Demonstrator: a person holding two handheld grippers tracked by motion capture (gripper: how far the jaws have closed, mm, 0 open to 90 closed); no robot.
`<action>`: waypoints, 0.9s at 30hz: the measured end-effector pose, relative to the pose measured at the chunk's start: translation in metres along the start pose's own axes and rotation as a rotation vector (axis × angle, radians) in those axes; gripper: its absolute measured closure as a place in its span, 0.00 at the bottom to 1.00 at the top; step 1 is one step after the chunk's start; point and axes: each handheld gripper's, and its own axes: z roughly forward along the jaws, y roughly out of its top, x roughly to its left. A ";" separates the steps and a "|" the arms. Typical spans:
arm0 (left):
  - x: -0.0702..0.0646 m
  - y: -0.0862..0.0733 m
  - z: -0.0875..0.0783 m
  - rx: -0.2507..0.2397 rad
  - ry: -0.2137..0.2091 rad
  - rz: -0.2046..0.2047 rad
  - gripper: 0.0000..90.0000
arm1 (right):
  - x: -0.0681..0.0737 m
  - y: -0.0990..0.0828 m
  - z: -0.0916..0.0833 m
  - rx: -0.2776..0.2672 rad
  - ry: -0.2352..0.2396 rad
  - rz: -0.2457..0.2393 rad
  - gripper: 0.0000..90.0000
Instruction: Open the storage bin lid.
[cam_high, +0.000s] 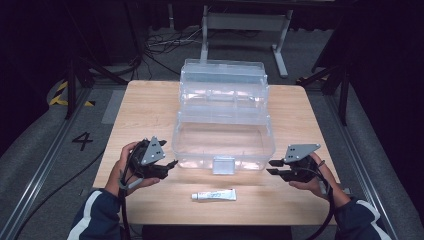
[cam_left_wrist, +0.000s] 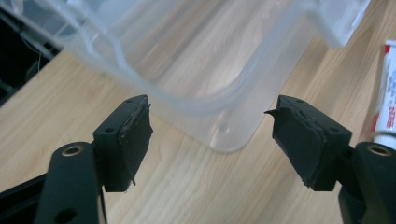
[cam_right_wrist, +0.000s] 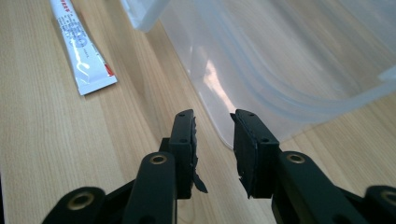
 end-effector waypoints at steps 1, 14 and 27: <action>0.001 -0.006 -0.001 0.011 0.004 -0.011 0.31 | 0.000 0.000 0.000 0.000 0.000 0.000 0.77; 0.011 -0.069 0.027 0.166 -0.017 -0.083 0.26 | 0.027 0.024 0.039 0.115 0.098 -0.101 0.58; 0.013 -0.090 0.035 0.151 -0.104 -0.202 0.22 | 0.055 0.059 0.075 0.166 0.187 -0.214 0.54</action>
